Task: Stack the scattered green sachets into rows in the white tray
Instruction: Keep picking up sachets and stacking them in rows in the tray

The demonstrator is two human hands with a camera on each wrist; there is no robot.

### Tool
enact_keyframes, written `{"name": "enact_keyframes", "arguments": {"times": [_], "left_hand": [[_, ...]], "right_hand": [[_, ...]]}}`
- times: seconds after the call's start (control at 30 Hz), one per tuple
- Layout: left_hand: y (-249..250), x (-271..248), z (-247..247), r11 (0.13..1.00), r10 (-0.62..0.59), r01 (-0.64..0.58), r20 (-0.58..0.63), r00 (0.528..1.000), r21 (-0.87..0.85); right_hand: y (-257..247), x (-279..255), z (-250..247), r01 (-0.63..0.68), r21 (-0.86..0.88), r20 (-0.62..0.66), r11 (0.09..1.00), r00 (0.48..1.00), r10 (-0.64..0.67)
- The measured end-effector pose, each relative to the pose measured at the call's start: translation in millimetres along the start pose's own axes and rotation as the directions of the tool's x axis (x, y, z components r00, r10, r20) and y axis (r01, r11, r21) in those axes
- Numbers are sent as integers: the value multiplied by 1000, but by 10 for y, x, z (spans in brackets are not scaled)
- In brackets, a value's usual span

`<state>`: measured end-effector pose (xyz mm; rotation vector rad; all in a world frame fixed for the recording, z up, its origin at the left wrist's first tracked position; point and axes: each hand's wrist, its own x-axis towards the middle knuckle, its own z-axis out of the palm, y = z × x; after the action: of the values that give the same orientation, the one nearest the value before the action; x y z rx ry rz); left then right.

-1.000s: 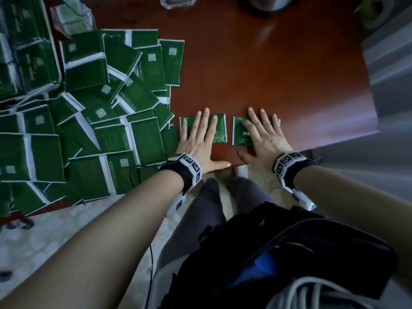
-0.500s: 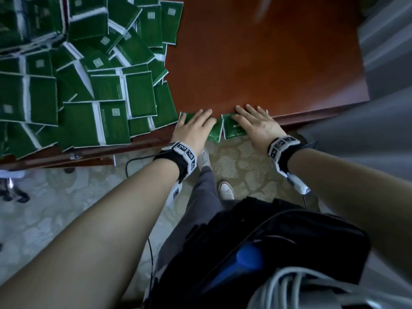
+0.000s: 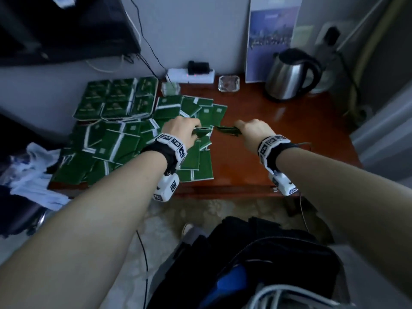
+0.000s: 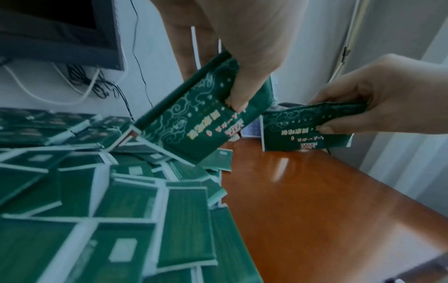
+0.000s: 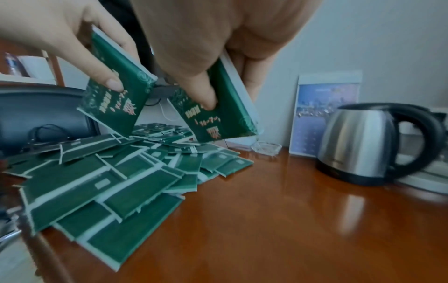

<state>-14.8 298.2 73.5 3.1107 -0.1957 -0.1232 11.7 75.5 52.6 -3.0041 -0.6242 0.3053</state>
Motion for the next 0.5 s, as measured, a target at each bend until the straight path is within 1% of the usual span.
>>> {"name": "enact_keyframes", "arguments": {"times": [0.1,0.17,0.23,0.33,0.4,0.5], "left_hand": [[-382,108,-204,998,-28,28,-11,1000,50],[-679,204,-296,998,-32,33,-24,999,57],[-996,327,-357,998,-26,28,-35,999,64],[-1523,516,-429,998,-10,13,-36,999,68],[-1882,626,-461,998,-6,9,-41,999,61],[-2411,780,-468,998,1,0,-28,1000,55]], "right_hand": [[-302,319,-160,42,-22,-58,999,997,-43],[-526,568,-254,47,-24,-94,999,994,-49],[-755,823,-336,28,-3,-133,1000,991,-28],[-1129,1179,-412,-26,88,-196,996,980,43],[-1407,1400,-449,-58,115,-198,992,977,80],[-1792,1740,-457,-87,106,-183,991,977,105]]}}
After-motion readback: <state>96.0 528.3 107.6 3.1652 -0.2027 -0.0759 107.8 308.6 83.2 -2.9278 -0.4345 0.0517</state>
